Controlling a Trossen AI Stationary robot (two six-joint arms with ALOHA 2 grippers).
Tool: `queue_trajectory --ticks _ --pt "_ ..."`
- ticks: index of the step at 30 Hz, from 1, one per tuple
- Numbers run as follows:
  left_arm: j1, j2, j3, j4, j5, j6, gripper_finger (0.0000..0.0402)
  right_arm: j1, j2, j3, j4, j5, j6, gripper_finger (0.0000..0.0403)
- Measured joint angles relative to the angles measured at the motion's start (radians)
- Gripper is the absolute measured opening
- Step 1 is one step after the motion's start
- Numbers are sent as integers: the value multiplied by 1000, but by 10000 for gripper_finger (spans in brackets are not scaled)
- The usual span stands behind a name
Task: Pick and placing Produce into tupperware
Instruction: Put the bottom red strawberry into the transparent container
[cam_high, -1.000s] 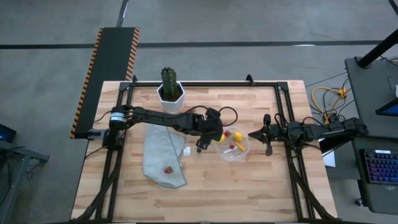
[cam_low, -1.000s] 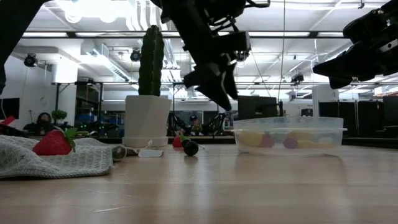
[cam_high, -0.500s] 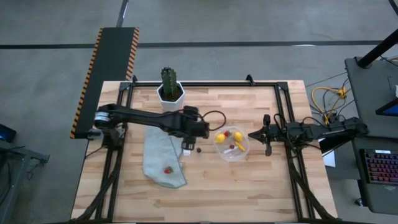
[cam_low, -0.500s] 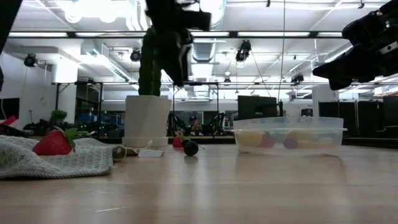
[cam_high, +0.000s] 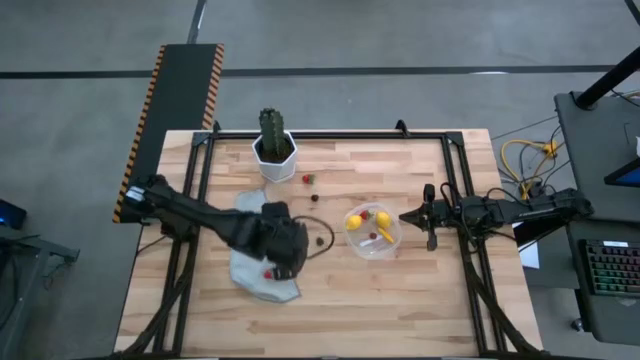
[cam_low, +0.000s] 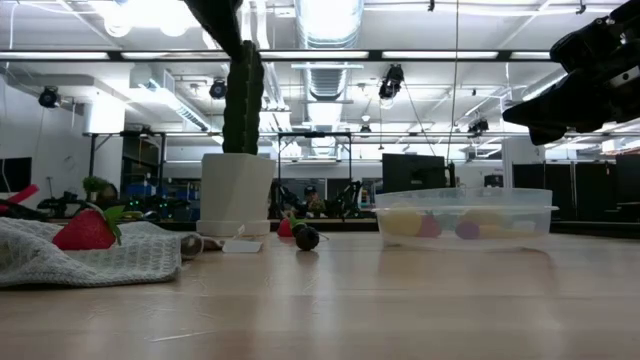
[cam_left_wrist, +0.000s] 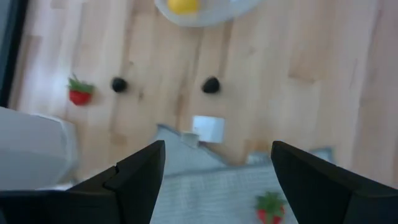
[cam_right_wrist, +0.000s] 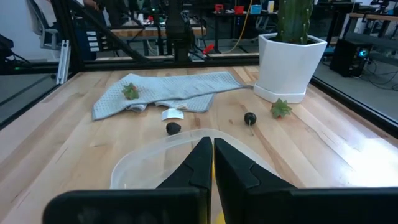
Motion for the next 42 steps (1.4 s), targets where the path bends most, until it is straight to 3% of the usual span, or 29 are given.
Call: queue_trajectory --ticks 10,15,23,28,42 --pt "-82 148 -8 -175 80 -267 279 0 0 0 6 0 -45 9" --pt "-108 205 -10 -179 127 -327 279 0 0 0 6 0 -45 9" --pt "-113 250 -17 -142 145 -316 279 0 0 0 5 0 -48 9" --pt "-114 251 -79 -47 164 -285 279 0 0 0 -1 0 -46 9" --pt "-107 248 -193 24 185 -259 279 0 0 0 -2 0 -45 9"
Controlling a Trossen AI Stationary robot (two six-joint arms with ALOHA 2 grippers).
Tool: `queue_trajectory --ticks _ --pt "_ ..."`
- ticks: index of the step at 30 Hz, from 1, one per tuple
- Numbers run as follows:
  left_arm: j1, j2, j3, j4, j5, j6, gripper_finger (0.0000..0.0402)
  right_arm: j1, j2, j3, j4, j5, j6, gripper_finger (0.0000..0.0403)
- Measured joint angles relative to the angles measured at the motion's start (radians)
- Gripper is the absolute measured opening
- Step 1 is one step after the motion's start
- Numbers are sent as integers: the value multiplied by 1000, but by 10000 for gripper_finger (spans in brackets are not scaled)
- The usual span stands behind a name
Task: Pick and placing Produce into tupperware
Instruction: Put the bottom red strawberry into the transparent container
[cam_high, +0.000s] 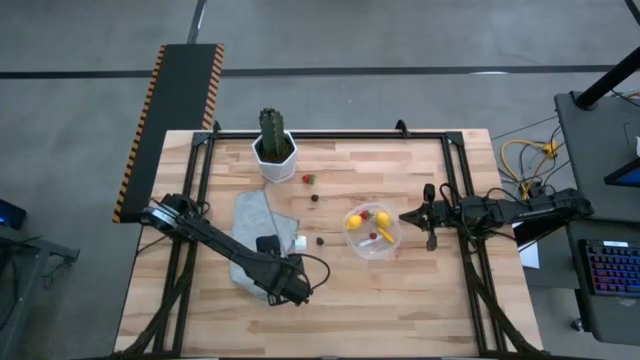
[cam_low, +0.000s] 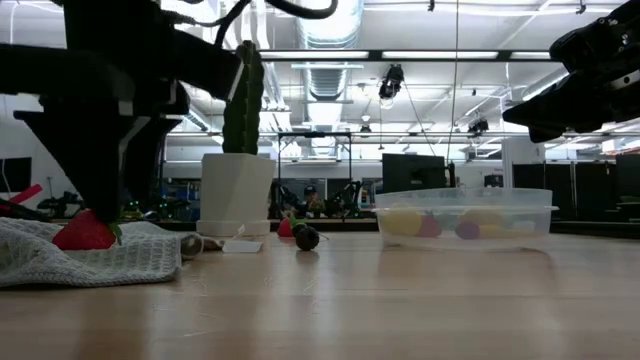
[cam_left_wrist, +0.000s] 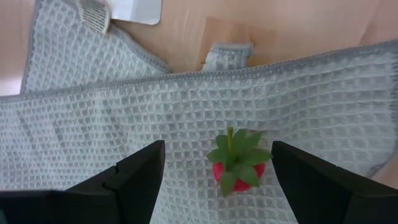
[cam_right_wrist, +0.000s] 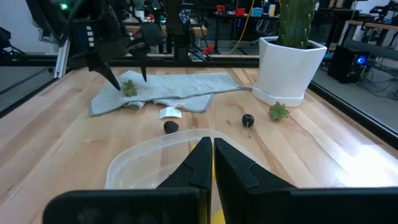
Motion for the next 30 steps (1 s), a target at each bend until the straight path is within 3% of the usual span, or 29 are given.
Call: queue_trajectory --ticks 18,24,30 --pt "14 -5 -26 41 19 25 273 0 0 0 -1 0 0 9" --pt "14 -5 -27 45 22 26 226 0 0 0 -1 0 0 9" --pt "16 -5 -29 49 23 29 148 0 0 0 -1 0 0 9"
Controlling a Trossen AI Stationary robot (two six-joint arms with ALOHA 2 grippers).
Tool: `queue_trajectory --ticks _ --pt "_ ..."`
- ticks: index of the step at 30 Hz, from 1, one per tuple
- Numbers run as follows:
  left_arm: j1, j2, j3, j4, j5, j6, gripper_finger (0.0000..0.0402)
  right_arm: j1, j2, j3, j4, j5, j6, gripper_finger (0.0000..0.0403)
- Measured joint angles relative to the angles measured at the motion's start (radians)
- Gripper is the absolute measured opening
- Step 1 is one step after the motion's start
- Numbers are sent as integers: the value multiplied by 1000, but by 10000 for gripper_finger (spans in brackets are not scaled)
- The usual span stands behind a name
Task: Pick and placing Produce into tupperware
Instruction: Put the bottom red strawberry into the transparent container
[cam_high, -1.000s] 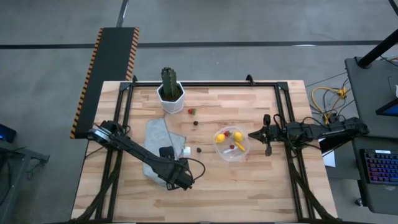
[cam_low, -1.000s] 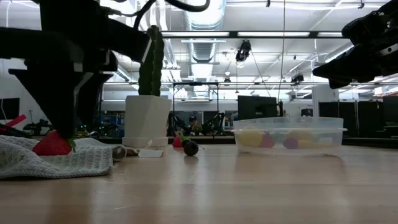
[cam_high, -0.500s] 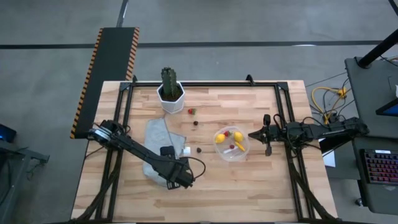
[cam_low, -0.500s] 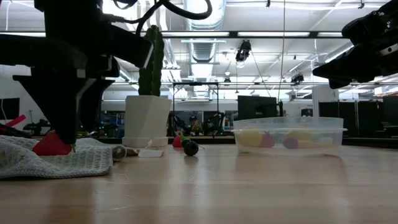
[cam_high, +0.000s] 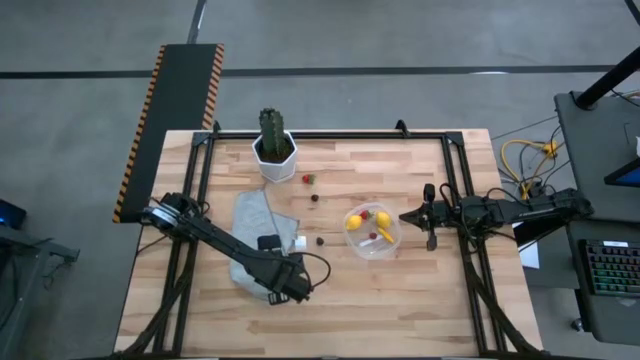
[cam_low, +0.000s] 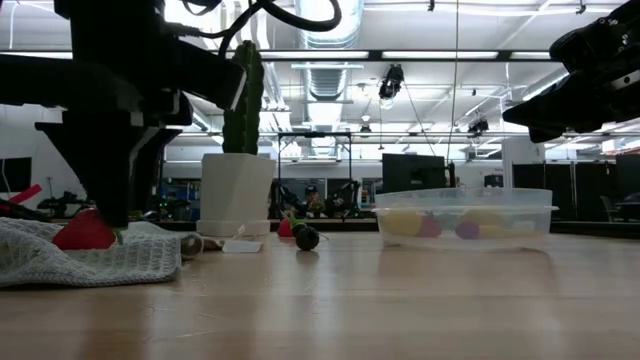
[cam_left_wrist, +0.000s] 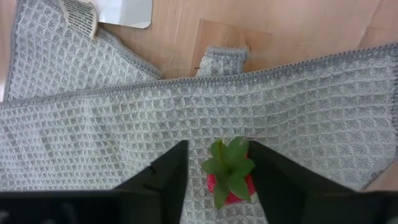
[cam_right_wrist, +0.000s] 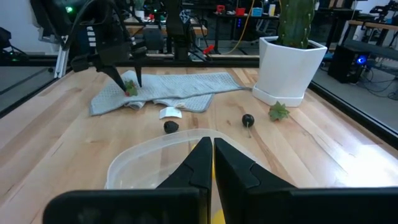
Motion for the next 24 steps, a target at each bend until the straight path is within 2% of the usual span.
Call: queue_trajectory --ticks 8,24 --pt "5 0 0 25 13 51 11 0 0 0 0 0 0 9" --pt "24 0 32 15 31 105 0 0 0 0 0 0 0 9"
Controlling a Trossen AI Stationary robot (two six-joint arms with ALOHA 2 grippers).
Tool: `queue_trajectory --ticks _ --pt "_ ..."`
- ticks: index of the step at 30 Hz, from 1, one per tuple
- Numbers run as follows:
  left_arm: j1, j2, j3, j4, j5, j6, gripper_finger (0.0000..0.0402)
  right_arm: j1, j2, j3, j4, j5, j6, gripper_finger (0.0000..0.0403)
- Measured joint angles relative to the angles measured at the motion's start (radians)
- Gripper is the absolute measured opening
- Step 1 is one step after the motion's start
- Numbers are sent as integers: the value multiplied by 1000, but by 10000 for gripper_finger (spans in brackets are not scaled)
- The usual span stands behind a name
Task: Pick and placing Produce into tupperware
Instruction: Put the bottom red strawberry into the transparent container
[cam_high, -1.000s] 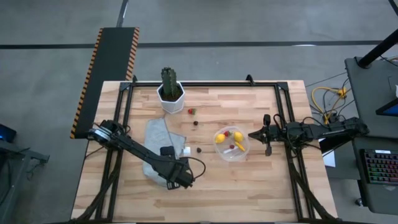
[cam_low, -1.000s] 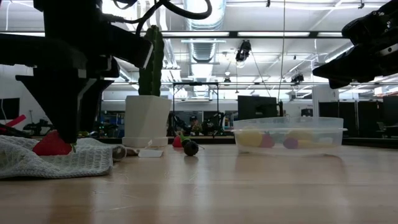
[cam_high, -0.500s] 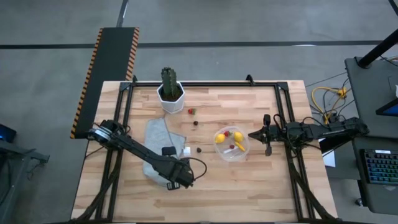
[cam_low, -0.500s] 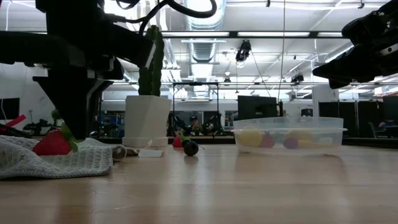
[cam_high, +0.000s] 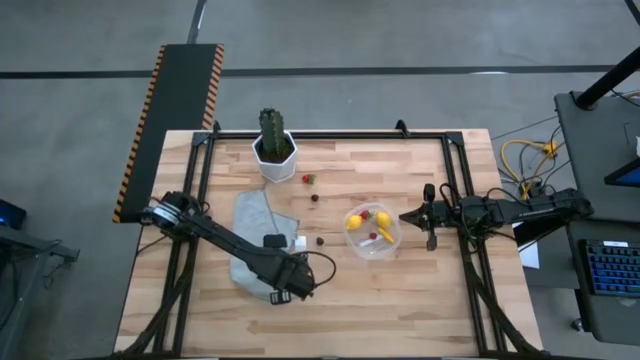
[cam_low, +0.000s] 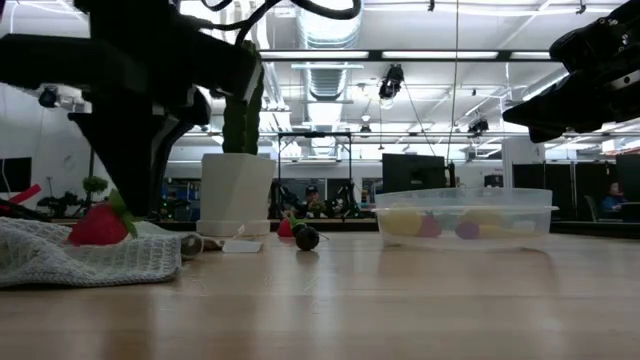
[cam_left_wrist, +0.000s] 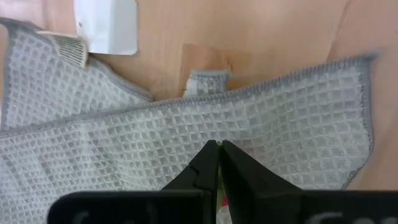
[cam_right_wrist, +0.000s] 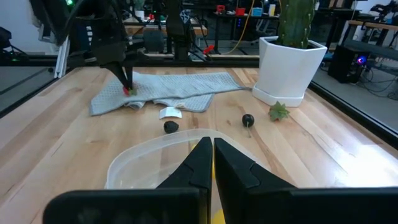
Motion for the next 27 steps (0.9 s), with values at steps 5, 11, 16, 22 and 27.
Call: queue_trajectory --ticks 5,11,16,22,27 --pt "3 -14 19 -15 -1 11 0 0 0 0 0 0 0 9" --pt "24 -47 49 4 -48 51 0 0 0 0 0 0 0 9" --pt "65 -52 97 71 -120 194 0 0 0 0 0 0 0 9" --pt "146 -52 125 212 -144 404 0 0 0 0 0 0 0 9" --pt "210 -52 140 376 -147 593 0 0 0 0 0 0 0 9"
